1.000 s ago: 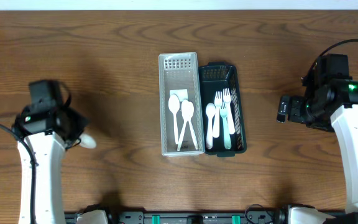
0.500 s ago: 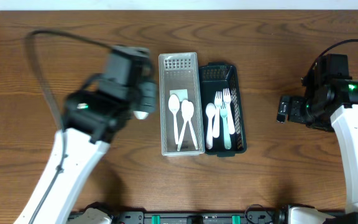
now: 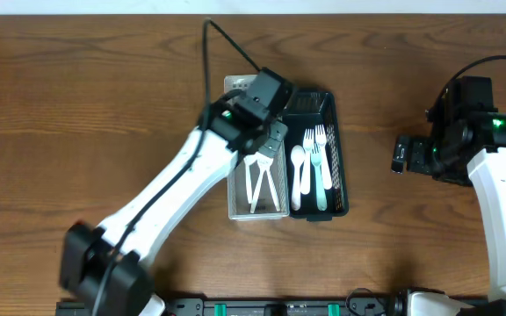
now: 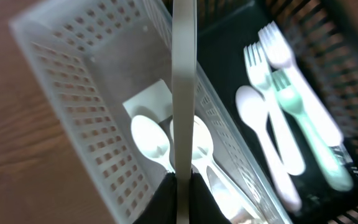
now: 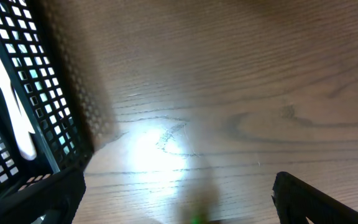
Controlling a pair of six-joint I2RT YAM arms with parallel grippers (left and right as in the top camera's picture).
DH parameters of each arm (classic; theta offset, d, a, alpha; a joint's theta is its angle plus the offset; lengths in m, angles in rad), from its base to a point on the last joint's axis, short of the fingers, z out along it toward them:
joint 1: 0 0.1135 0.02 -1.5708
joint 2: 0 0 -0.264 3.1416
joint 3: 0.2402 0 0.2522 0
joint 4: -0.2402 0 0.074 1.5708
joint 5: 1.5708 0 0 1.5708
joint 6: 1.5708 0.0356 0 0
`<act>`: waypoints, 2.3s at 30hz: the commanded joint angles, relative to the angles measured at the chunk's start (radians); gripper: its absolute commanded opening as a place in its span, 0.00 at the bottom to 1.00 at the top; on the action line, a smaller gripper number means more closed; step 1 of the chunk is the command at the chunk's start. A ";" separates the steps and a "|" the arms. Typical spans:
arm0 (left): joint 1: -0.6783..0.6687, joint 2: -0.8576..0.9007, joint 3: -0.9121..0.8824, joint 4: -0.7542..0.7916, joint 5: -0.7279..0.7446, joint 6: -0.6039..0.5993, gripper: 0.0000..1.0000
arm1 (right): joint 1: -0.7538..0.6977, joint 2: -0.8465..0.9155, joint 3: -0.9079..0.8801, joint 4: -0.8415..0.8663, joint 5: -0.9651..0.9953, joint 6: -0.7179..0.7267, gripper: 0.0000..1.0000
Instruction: Pack container
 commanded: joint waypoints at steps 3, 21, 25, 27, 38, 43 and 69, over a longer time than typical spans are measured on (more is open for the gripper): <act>0.003 0.121 0.012 0.009 -0.001 -0.093 0.06 | -0.009 -0.003 0.002 -0.007 -0.004 -0.015 0.99; 0.070 0.190 0.011 -0.021 -0.002 -0.400 0.06 | -0.009 -0.003 0.002 -0.011 -0.004 -0.015 0.99; 0.070 0.190 0.011 -0.021 -0.001 -0.399 0.06 | -0.009 -0.003 0.002 -0.012 -0.004 -0.015 0.99; 0.070 0.190 0.011 -0.023 -0.001 -0.395 0.10 | -0.009 -0.003 0.002 -0.012 -0.004 -0.015 0.99; 0.065 0.172 0.012 -0.021 -0.002 -0.309 0.92 | -0.009 -0.003 0.002 0.002 -0.004 -0.015 0.99; 0.067 0.059 0.012 -0.021 -0.119 -0.271 0.99 | 0.002 -0.003 0.002 0.054 -0.005 -0.014 0.99; 0.625 -0.073 0.011 0.219 -0.253 -0.207 0.98 | 0.142 0.086 0.001 0.803 0.106 -0.143 0.99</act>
